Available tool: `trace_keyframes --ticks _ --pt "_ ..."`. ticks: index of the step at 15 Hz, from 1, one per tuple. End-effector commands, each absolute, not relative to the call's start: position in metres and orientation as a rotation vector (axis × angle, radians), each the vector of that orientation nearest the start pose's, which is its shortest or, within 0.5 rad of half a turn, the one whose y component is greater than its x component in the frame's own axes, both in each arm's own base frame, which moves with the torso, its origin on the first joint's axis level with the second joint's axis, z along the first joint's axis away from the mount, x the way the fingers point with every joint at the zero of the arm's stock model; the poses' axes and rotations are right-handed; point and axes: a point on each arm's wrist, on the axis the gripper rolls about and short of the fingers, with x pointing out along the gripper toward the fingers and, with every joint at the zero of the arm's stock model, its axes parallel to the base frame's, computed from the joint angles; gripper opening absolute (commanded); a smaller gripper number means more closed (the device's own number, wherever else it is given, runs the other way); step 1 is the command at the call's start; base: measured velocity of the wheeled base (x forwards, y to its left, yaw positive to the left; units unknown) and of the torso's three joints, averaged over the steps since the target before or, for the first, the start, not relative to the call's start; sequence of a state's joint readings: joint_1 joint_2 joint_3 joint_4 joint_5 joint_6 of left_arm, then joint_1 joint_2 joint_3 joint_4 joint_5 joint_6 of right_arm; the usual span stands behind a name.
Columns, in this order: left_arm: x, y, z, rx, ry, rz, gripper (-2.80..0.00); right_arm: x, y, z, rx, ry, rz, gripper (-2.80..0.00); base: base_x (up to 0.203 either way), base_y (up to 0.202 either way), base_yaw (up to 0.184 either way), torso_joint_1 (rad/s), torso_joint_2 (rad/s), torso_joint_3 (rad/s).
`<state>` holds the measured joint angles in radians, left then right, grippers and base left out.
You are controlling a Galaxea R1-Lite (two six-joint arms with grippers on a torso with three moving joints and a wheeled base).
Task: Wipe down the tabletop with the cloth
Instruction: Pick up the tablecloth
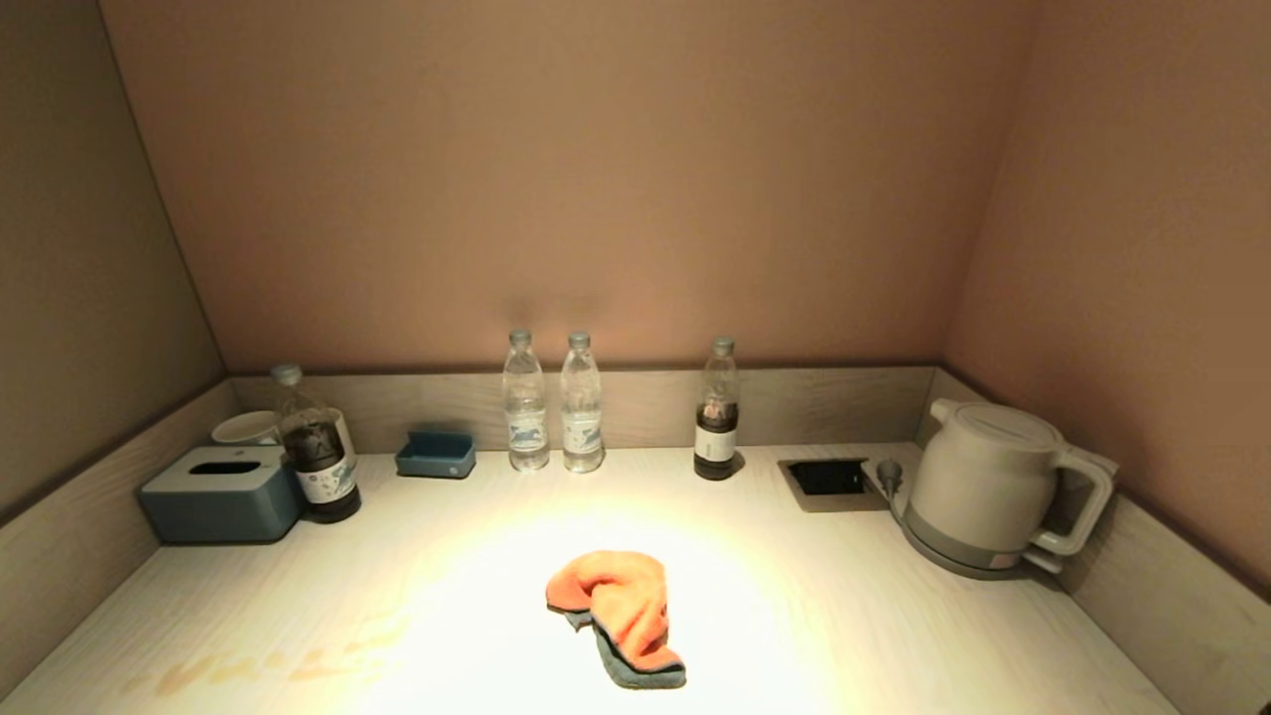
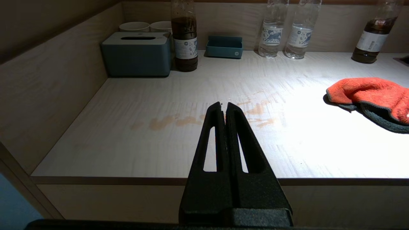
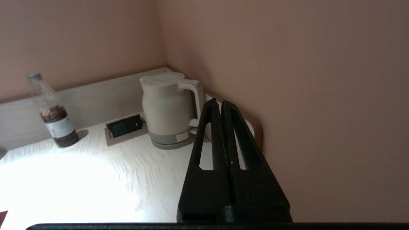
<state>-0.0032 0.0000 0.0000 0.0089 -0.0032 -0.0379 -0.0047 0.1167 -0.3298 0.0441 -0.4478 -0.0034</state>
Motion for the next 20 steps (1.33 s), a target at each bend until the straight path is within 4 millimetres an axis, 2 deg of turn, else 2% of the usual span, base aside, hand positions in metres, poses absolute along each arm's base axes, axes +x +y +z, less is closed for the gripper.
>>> trace_keyframes --ticks 1,4,7,9,12,15,20 --pt "-0.023 0.0 0.075 -0.038 0.009 -0.006 -2.8 -0.054 -0.003 0.143 -0.051 -0.202 -0.164 -2.8 0.0 0.0 0.0 0.0 0.0 0.0" --pt "-0.023 0.0 0.075 -0.038 0.009 -0.006 -2.8 -0.047 -0.002 0.131 -0.056 -0.163 -0.105 -2.8 0.0 0.0 0.0 0.0 0.0 0.0" --pt "-0.023 0.0 0.075 -0.038 0.009 -0.006 -2.8 -0.039 -0.002 0.124 -0.059 -0.211 -0.1 -2.8 0.0 0.0 0.0 0.0 0.0 0.0" --pt "-0.023 0.0 0.075 -0.038 0.009 -0.006 -2.8 -0.032 -0.002 0.11 -0.066 -0.208 -0.091 -2.8 0.0 0.0 0.0 0.0 0.0 0.0" --pt "-0.023 0.0 0.075 -0.038 0.009 -0.006 -2.8 -0.029 -0.002 0.105 -0.069 -0.199 -0.086 -2.8 0.0 0.0 0.0 0.0 0.0 0.0" --pt "-0.023 0.0 0.075 -0.038 0.009 -0.006 -2.8 -0.024 -0.002 0.092 -0.065 -0.163 -0.084 -2.8 0.0 0.0 0.0 0.0 0.0 0.0" --pt "-0.023 0.0 0.075 -0.038 0.009 -0.006 -2.8 -0.023 -0.001 0.087 -0.044 -0.113 -0.039 -2.8 0.0 0.0 0.0 0.0 0.0 0.0"
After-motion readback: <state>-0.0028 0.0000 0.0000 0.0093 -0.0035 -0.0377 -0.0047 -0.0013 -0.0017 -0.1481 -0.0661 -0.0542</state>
